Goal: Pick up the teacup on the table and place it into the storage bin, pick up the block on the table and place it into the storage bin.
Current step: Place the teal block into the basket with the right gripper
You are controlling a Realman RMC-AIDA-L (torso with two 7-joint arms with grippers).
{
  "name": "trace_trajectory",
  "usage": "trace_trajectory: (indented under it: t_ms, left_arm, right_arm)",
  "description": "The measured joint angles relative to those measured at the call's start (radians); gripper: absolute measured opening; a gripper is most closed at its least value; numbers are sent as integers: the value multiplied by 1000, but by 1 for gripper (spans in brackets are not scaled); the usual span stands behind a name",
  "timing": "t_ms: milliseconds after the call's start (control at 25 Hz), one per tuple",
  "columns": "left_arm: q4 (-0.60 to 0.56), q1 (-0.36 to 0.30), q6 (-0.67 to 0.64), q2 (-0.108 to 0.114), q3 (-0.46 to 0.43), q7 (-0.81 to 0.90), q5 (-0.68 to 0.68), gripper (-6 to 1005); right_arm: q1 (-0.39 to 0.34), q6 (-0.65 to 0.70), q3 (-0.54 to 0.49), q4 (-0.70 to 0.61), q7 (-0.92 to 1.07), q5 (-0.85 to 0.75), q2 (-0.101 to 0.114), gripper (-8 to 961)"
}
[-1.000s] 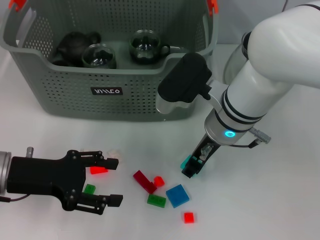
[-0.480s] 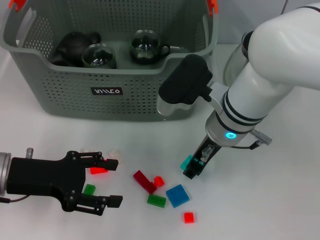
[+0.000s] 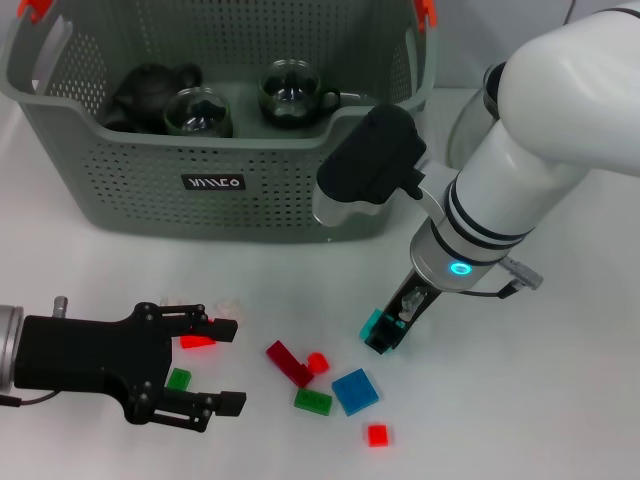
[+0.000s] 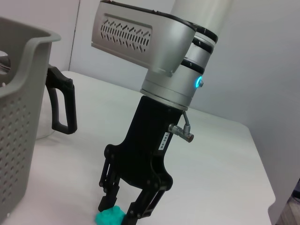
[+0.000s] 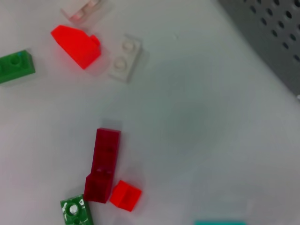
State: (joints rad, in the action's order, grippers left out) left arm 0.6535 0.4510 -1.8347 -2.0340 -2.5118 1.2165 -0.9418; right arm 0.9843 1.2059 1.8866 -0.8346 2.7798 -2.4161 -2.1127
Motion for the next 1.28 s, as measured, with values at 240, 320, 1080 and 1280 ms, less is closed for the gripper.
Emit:
trace_trajectory:
  t_ms: [240, 320, 1080, 1280]
  left_arm:
    - [0, -1, -5, 0, -4, 0, 0, 860]
    - [0, -2, -6, 0, -4, 0, 0, 860]
    - [0, -13, -11, 3, -4, 0, 0, 859]
    - [0, -10, -7, 1, 1, 0, 0, 859]
  right_arm:
    - [-1, 17, -3, -35, 6, 0, 3, 426]
    - [-2, 27, -8, -46, 10, 0, 4, 426]
    - [18, 319, -355, -404, -43, 33, 12, 426]
    - [63, 337, -487, -424, -75, 46, 13, 426]
